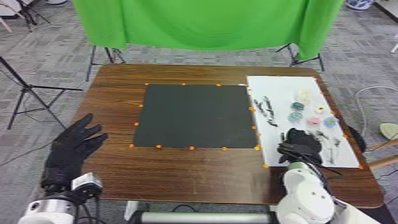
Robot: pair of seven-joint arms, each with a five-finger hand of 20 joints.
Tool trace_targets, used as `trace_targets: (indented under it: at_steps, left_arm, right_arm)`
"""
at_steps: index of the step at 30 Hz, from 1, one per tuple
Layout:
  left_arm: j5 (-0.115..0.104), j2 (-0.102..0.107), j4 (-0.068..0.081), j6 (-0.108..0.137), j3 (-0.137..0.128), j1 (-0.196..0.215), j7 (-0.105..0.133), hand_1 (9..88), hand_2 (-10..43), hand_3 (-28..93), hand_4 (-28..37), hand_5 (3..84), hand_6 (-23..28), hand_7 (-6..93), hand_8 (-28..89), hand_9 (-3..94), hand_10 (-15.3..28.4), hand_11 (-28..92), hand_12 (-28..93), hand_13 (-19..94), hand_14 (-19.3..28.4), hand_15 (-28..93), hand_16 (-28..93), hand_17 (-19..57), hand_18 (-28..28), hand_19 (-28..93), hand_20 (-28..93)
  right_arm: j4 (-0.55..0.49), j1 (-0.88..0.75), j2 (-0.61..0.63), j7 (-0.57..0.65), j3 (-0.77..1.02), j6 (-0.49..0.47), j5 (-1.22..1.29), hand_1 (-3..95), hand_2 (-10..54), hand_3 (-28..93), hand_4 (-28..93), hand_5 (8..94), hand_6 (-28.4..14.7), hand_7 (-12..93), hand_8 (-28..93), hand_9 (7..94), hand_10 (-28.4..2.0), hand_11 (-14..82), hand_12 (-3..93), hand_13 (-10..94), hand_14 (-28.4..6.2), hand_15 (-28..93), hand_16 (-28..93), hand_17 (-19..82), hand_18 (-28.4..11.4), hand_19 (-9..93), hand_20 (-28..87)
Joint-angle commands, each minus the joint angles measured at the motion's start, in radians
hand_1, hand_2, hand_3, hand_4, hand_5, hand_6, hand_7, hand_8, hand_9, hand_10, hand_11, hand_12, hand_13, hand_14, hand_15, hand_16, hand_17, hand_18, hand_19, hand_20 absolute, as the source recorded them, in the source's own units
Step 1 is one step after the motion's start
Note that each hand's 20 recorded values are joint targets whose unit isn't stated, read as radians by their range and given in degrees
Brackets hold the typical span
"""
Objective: Arrange flowers
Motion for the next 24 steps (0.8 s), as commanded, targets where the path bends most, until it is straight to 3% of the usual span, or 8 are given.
trace_targets:
  at_steps: [1,16,21,24]
  left_arm:
    - [-0.009,0.000,-0.009,0.016,-0.014,0.039,0.021,24.8,6.7,81,-18.9,34.1,8.5,14.0,-10,32.4,18.9,26,8,26,25.8,49,-9,-7.6,24.1,65,-6]
    - [-0.021,0.025,-0.010,0.033,-0.017,0.045,0.047,24.7,6.5,82,-19.1,34.2,8.4,14.1,-10,32.4,19.0,26,8,26,25.9,49,-9,-7.6,24.1,65,-6]
    - [-0.006,0.003,-0.019,0.024,-0.058,0.068,0.014,24.7,6.5,82,-19.2,34.2,8.4,14.2,-10,32.4,19.0,26,8,26,26.0,49,-9,-7.6,24.1,65,-6]
    - [-0.007,-0.017,-0.026,0.042,-0.090,0.086,0.007,24.7,6.4,82,-19.2,34.2,8.4,14.2,-10,32.3,18.9,26,9,26,25.9,49,-9,-7.6,24.1,65,-6]
  right_arm:
    - [-0.011,-0.018,0.041,0.026,-0.039,0.055,-0.027,50.0,-9.5,88,-28,82.7,-5.3,36,24,84.3,-14.5,59.1,27.2,82,-9.3,85,22,47,-26.5,93,51]
    - [-0.100,0.117,0.081,-0.001,-0.047,0.107,-0.070,49.1,-9.5,90,-28,83.3,-5.6,36,25,84.5,-14.6,60.3,27.5,82,-9.5,86,21,47,-27.0,93,54]
    - [-0.094,0.261,0.001,-0.093,-0.097,0.058,0.020,48.9,-9.5,90,-28,83.4,-5.5,36,25,84.6,-14.4,60.3,27.5,82,-9.4,86,21,47,-26.9,93,54]
    - [-0.067,0.367,-0.104,-0.161,-0.126,0.003,0.128,48.9,-9.5,90,-28,83.6,-5.5,36,25,84.7,-14.4,60.3,27.5,82,-9.5,86,21,47,-27.1,93,54]
